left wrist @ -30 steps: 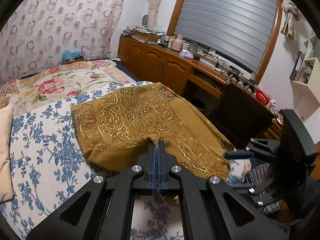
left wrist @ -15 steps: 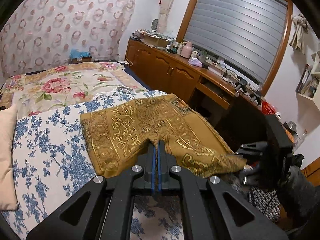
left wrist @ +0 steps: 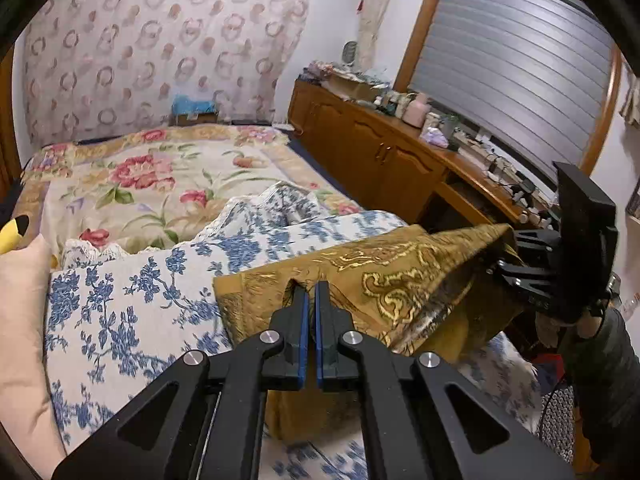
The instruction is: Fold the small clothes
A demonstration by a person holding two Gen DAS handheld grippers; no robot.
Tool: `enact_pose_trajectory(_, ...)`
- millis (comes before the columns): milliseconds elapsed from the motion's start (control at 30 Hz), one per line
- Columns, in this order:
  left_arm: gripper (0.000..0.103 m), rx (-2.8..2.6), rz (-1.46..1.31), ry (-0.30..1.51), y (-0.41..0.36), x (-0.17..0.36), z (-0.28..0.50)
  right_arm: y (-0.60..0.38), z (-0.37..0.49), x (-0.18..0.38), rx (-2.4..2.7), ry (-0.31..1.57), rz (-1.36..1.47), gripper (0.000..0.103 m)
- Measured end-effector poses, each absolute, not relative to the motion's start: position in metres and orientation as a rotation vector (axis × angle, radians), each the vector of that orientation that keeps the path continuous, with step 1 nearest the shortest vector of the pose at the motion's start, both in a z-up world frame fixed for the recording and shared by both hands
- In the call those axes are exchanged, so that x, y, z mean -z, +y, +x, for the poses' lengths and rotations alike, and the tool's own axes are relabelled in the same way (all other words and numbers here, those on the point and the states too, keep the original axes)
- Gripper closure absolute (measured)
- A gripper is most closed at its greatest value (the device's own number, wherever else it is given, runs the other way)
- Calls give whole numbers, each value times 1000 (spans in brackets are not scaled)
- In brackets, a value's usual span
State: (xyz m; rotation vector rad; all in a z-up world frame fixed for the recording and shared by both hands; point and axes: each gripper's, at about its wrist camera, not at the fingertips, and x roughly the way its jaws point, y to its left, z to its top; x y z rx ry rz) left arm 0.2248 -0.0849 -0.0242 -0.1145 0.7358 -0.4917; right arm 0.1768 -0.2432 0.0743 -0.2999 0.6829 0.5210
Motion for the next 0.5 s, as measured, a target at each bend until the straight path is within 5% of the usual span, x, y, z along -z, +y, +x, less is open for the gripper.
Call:
enact_pose_trajectory(233, 99, 444, -115, 797, -77, 51, 254, -229, 244, -41, -522, 771, -289, 95)
enact_pose_trajectory(333, 67, 451, -120, 778, -70, 47, 252, -232, 259, -50, -520, 762, -297, 86)
enact_pose_trajectory(500, 56, 465, -116, 780, -64, 47, 251, -230, 272, -65, -508, 719, -302, 60)
